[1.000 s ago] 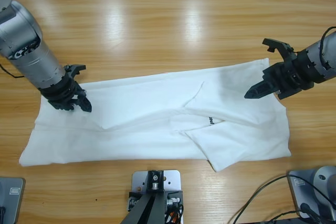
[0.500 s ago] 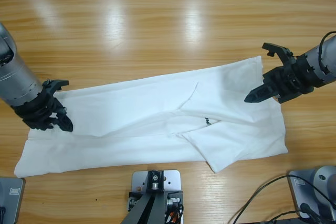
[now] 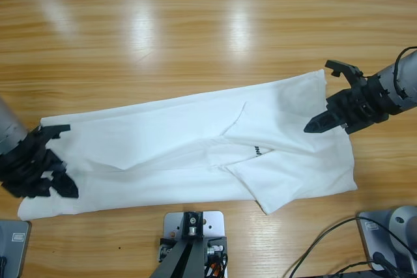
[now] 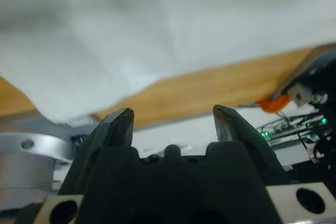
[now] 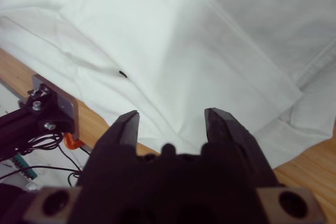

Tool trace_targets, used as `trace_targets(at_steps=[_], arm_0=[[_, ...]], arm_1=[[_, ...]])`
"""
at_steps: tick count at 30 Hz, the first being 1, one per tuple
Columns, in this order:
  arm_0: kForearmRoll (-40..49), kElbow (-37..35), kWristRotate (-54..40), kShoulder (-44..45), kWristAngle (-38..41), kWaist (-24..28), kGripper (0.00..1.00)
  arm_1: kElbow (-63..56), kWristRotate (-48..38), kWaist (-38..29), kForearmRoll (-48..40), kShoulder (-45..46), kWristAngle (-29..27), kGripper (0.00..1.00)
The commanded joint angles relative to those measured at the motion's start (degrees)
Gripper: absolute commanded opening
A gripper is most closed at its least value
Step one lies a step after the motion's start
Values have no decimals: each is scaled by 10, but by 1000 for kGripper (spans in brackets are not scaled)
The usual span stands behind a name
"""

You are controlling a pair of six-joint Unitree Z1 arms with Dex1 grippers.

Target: Fold clothes

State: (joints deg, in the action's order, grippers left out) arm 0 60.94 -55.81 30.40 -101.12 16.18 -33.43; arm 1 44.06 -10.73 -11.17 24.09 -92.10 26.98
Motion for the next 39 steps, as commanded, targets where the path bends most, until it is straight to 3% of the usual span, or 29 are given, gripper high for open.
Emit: trace_targets(at_steps=[1, 4, 6, 7, 8, 11, 12, 14, 30, 39], arm_0=[[17, -32, 9, 23, -28, -9, 614], [-28, -80, -92, -19, -55, -9, 681], [-26, -116, -147, -65, -65, -9, 792], [-25, -130, -160, -82, -75, -9, 781], [-26, -137, -158, -93, -89, -9, 706], [-26, -143, -128, -111, -111, -9, 265], [-26, -143, -121, -114, -113, -9, 243], [-26, -141, -118, -124, -119, -9, 0], [-51, -124, -114, -169, -149, -24, 0], [-28, -61, -74, -124, -91, -38, 0]], arm_1=[[-26, -10, -7, -8, 29, -10, 503], [-31, -12, -7, -13, 28, -10, 503], [-31, -16, -7, -13, 32, -10, 503], [-31, -17, -7, -13, 36, -10, 504], [-32, -17, -7, -12, 38, -10, 503], [-38, -17, -7, -13, 42, -10, 503], [-39, -17, -7, -13, 43, -10, 503], [-42, -17, -7, -17, 42, -11, 504], [-42, -17, -7, -24, 42, -10, 503], [-46, -17, -7, -30, 45, -11, 503]])
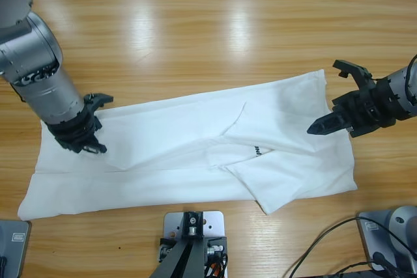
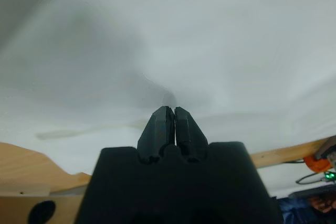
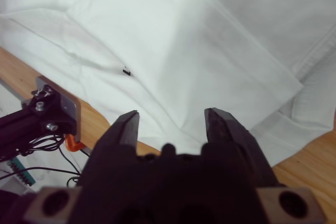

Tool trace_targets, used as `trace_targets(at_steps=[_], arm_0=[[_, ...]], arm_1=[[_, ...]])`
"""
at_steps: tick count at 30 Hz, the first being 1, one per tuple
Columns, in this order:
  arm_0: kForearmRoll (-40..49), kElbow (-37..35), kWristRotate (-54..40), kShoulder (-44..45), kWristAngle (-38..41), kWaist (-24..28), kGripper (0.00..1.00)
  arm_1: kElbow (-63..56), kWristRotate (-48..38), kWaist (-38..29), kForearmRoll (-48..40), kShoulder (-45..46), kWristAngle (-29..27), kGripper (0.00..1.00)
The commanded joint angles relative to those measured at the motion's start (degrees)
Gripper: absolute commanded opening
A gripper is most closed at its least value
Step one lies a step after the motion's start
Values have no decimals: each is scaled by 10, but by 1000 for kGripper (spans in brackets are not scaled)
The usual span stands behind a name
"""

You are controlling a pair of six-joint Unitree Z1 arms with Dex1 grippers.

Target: Fold clothes

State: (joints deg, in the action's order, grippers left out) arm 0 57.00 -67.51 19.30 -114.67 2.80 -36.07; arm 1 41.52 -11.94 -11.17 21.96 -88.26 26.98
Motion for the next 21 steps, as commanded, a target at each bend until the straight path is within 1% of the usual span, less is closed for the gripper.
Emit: trace_targets(at_steps=[1, 6, 9, 14, 17, 19, 20, 21], arm_0=[[12, 66, 44, 14, 49, -12, 0], [18, 93, 83, 42, 75, -27, 0], [30, 93, 95, 50, 78, -40, 0], [39, 92, 105, 64, 79, -43, 0], [41, 81, 117, 136, 47, -43, 0], [37, 67, 116, 185, 8, -47, 0], [37, 65, 116, 194, -10, -48, 0], [32, 67, 116, 195, -23, -48, 0]], arm_1=[[-21, -5, -7, -9, 8, -11, 503], [-31, -5, -7, -11, 17, -11, 503], [-34, -5, -7, -12, 21, -10, 503], [-36, -8, -7, -11, 33, -9, 503], [-36, -21, -7, -12, 49, -9, 504], [-33, -22, -7, -16, 61, -9, 503], [-32, -22, -8, -22, 64, -10, 491], [-32, -21, -9, -31, 61, -15, 445]])
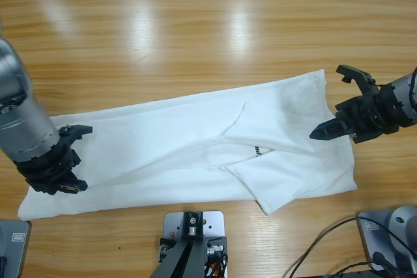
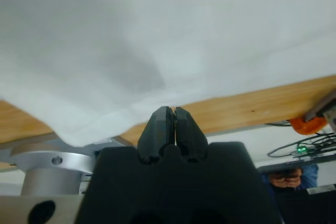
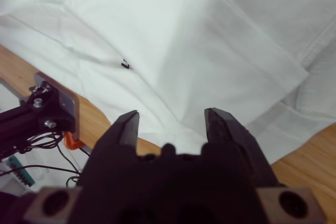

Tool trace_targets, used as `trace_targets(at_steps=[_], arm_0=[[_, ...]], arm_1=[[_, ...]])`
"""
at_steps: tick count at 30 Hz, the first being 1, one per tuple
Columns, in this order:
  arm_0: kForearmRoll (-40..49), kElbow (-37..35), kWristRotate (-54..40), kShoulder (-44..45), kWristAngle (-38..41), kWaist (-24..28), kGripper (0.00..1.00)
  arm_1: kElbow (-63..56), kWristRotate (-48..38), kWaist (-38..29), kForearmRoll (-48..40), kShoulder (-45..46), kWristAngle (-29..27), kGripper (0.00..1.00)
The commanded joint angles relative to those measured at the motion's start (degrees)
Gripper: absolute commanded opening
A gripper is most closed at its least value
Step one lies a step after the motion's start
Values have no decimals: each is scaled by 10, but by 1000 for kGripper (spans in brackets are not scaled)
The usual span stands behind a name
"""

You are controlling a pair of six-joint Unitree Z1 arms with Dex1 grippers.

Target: Fold clothes

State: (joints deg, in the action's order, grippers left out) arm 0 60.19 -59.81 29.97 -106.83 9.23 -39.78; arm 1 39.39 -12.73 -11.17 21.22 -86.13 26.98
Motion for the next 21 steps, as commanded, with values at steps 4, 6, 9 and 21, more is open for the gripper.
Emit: trace_targets(at_steps=[4, 6, 9, 21], arm_0=[[-27, 3, 9, 87, -94, -18, 0], [-31, 3, 10, 71, -91, -28, 0], [-31, 0, 7, 56, -89, -36, 0], [-31, 2, -3, 39, -87, -57, 0]], arm_1=[[7, -11, -8, -42, -7, -72, 258], [28, -27, 11, -4, -32, -90, 477], [27, -94, 12, 32, 1, -105, 515], [18, -71, -18, -30, -84, -175, 693]])
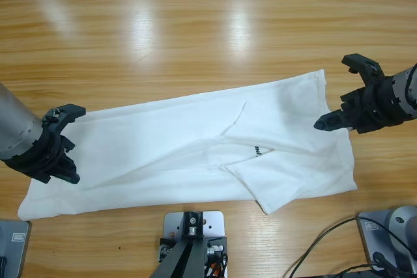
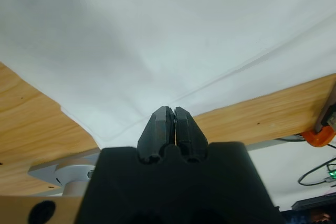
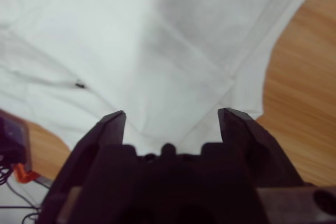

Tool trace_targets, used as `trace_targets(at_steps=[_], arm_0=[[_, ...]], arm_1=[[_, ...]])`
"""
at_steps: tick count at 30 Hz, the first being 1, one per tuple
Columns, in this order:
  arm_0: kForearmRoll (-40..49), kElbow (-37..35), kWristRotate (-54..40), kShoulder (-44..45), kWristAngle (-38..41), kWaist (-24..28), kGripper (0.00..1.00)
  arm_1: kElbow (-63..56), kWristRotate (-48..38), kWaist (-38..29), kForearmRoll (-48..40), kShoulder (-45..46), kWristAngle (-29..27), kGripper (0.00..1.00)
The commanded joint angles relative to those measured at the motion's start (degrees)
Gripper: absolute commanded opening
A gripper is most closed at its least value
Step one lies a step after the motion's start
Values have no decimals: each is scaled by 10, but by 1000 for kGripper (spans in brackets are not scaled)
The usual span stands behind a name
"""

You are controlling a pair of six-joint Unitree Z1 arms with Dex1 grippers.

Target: Fold clothes

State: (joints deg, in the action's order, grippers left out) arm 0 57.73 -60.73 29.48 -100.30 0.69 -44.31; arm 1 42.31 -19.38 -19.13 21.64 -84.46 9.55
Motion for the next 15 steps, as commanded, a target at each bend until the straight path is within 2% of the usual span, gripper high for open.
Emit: trace_targets(at_steps=[1, 8, 10, 13, 15], arm_0=[[-7, 11, 5, -25, -1, -11, 0], [-6, 12, 12, -24, 2, -11, 0], [-7, 13, 12, -25, 2, -11, 0], [-7, 13, 12, -25, 2, -11, 0], [-7, 14, 12, -24, 2, -12, 0]], arm_1=[[-12, -6, 69, -47, -116, 11, 690], [-14, 0, 97, -73, -173, 53, 596], [-16, 0, 97, -71, -170, 54, 488], [-19, 13, 94, -71, -149, 54, 484], [-15, 58, 69, -71, -103, 39, 500]])
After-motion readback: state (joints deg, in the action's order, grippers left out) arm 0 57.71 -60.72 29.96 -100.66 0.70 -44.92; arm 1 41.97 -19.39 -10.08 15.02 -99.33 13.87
